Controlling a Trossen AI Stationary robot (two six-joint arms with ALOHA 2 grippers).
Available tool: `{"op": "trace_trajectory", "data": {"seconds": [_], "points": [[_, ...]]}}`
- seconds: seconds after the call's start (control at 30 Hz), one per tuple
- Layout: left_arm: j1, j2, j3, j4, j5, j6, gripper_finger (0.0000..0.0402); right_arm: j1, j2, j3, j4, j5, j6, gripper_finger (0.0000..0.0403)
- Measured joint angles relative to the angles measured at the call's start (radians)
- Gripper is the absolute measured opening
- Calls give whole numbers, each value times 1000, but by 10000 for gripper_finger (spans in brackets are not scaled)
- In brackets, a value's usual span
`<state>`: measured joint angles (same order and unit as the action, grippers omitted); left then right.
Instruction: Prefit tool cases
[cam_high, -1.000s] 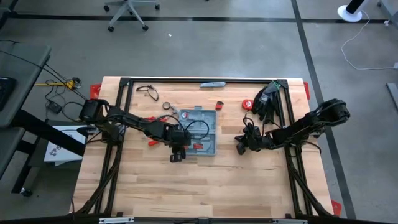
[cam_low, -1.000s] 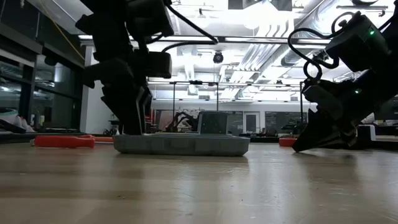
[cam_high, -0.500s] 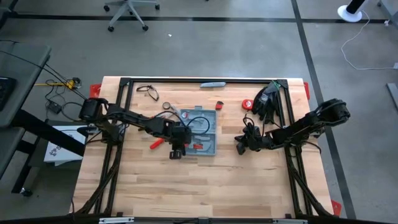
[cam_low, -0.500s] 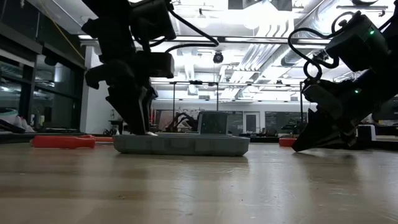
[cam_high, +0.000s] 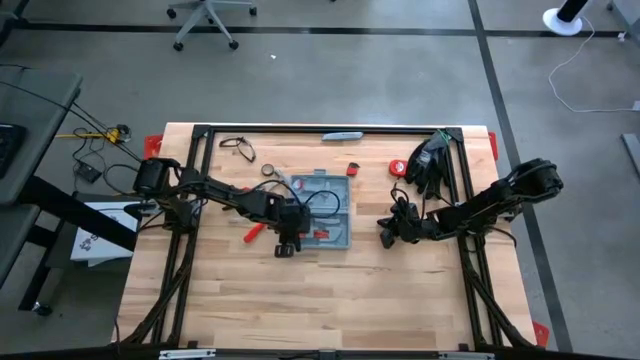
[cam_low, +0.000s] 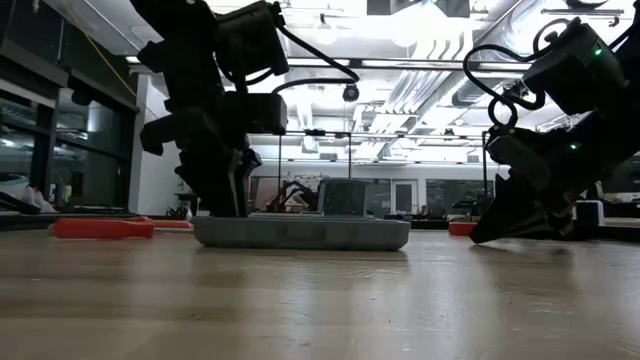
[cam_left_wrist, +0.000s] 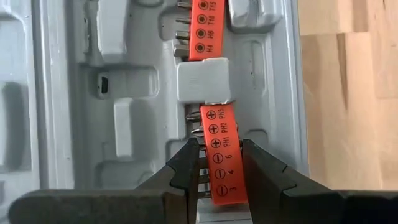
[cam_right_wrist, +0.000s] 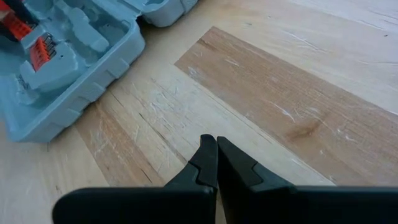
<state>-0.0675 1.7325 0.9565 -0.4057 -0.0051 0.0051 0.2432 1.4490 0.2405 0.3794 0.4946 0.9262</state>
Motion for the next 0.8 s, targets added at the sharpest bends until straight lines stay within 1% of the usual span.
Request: {"op": "trace_trajectory", "data": {"seconds": [0.2, 0.5, 0.73, 0.8], "points": [[1, -5, 2, -41, -8, 0, 81, 0, 0, 0, 0, -3, 0, 0], [2, -9, 2, -45, -31, 12, 81, 0, 0, 0, 0, -4, 0, 0], [3, -12, 56, -122, -67, 63, 81, 0, 0, 0, 0, -4, 0, 0], [7, -13, 64, -127, -60, 82, 81, 0, 0, 0, 0, -4, 0, 0]]}}
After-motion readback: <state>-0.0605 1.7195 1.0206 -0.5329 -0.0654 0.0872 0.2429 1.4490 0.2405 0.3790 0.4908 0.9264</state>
